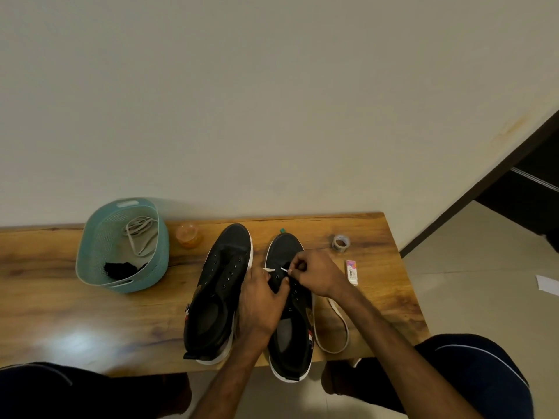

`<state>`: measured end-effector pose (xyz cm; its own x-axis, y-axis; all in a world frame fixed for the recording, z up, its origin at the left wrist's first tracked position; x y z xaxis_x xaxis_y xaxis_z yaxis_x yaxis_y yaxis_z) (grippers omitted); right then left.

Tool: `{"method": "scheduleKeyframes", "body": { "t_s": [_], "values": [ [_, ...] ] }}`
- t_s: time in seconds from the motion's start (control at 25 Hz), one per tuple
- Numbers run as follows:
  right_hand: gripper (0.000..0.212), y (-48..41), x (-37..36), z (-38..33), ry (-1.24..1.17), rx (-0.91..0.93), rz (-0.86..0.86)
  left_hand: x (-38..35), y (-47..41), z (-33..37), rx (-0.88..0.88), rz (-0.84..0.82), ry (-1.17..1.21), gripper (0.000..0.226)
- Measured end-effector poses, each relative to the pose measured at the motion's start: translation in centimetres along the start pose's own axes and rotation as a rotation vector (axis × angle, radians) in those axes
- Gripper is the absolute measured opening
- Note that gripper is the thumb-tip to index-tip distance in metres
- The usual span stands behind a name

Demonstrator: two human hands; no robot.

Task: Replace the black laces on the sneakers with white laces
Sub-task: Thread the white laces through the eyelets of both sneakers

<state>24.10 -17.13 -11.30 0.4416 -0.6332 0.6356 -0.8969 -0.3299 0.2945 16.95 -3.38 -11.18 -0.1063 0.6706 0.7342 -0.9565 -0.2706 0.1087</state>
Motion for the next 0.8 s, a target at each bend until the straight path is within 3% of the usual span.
{"method": "scheduleKeyframes", "body": {
  "t_s": [0.16, 0.4, 0.8],
  "values": [
    [0.007, -0.2, 0.1, 0.2, -0.006, 0.006, 0.009, -0.2, 0.1, -0.3, 0.014, 0.026, 0.051, 0.039],
    [0.011, -0.6, -0.1, -0.5, 0.251, 0.091, 0.02, 0.2, 0.1, -0.2, 0.034, 0.023, 0.05, 0.046],
    [0.006, -0.9, -1.4, 0.2, 0.012, 0.141, -0.026, -0.1, 0.4, -1.4, 0.06, 0.019, 0.138, 0.034]
  ]
}}
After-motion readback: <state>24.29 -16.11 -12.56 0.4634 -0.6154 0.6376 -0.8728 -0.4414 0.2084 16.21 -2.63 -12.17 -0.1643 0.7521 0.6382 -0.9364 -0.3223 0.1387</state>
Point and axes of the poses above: each hand's wrist, its own y-axis away from the middle knuckle, its own x-axis out of the back of the hand, z = x × y, the point moved 5 cm from there along -y, towards the middle knuckle, and after that the axes turned 4 degrees about -y, right-handed, at the moved point
